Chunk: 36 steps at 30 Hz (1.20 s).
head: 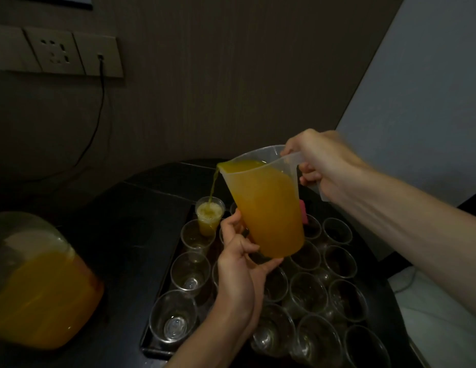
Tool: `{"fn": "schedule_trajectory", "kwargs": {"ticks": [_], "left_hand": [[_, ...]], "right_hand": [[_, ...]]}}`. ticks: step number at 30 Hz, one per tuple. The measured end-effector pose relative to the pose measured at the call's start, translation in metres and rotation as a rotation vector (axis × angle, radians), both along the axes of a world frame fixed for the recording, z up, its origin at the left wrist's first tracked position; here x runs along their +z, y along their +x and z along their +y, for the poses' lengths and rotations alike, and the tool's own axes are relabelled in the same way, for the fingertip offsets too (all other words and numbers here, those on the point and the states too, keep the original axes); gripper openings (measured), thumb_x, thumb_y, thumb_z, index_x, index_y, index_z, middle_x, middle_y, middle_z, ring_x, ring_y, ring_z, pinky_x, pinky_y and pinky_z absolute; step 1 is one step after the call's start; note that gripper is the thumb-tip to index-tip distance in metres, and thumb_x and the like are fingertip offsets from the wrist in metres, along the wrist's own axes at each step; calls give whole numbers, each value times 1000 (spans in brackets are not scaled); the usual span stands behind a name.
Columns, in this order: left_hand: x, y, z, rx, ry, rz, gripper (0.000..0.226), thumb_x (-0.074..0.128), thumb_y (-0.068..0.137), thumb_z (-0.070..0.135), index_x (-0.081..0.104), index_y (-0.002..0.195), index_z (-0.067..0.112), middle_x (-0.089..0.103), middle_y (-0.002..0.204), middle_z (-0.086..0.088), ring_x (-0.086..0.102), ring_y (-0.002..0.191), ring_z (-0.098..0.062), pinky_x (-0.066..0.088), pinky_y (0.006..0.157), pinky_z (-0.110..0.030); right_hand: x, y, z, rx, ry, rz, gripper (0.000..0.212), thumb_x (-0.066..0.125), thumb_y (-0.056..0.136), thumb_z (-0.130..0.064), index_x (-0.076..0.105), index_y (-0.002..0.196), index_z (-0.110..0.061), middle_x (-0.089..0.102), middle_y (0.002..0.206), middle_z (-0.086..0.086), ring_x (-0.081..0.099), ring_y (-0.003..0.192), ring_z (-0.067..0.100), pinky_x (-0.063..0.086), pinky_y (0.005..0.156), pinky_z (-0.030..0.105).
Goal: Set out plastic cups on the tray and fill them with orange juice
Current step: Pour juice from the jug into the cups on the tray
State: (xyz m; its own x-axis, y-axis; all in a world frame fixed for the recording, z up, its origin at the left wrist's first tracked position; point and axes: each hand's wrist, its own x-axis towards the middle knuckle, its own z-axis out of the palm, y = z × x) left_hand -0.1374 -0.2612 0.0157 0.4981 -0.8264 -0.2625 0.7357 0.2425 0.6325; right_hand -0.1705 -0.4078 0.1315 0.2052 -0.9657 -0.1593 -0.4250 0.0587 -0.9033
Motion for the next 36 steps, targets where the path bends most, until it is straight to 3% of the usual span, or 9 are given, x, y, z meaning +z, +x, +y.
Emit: {"fn": "schedule_trajectory", "kwargs": {"ticks": [3, 6, 13, 18, 28, 36], "left_hand": [[0, 1, 2, 0, -25, -17, 56, 45, 74, 10, 56, 127, 25, 56, 130, 8, 55, 119, -21, 49, 96, -69], [-1, 2, 4, 0, -30, -33, 67, 47, 64, 15, 55, 128, 28, 55, 132, 9, 56, 119, -21, 50, 96, -68], [2, -2, 15, 17, -45, -51, 59, 47, 66, 17, 56, 123, 30, 60, 126, 14, 62, 111, -14, 50, 97, -67], [14, -9, 28, 49, -21, 17, 49, 34, 86, 1, 53, 126, 22, 55, 131, 3, 55, 117, -21, 46, 99, -71], [25, -11, 55, 82, 35, -34, 40, 41, 84, 7, 52, 120, 21, 56, 125, 2, 54, 115, -24, 44, 102, -69], [33, -9, 67, 79, 31, -22, 44, 36, 87, 2, 52, 125, 18, 56, 125, 4, 54, 112, -20, 47, 96, -64]], "right_hand": [[-1, -2, 4, -1, 6, -17, 28, 68, 82, -12, 65, 109, -8, 47, 62, 1, 39, 34, 5, 38, 38, 20], [-1, -4, 9, 16, -10, -34, 24, 67, 81, -14, 67, 104, -9, 50, 66, 1, 41, 38, 5, 39, 39, 19], [4, -11, 21, 37, -30, -62, 25, 66, 80, -12, 67, 104, -6, 46, 62, 0, 38, 38, 5, 38, 40, 20], [8, -16, 31, 50, -30, -70, 30, 67, 79, -12, 65, 108, -5, 45, 64, 1, 38, 38, 6, 38, 40, 22], [5, -15, 57, 52, -10, -102, 22, 68, 80, -11, 65, 101, -4, 43, 55, -1, 35, 33, 5, 35, 42, 24], [12, -11, 67, 56, -40, -93, 25, 68, 80, -12, 66, 104, -5, 47, 62, 2, 38, 36, 5, 37, 40, 23]]}}
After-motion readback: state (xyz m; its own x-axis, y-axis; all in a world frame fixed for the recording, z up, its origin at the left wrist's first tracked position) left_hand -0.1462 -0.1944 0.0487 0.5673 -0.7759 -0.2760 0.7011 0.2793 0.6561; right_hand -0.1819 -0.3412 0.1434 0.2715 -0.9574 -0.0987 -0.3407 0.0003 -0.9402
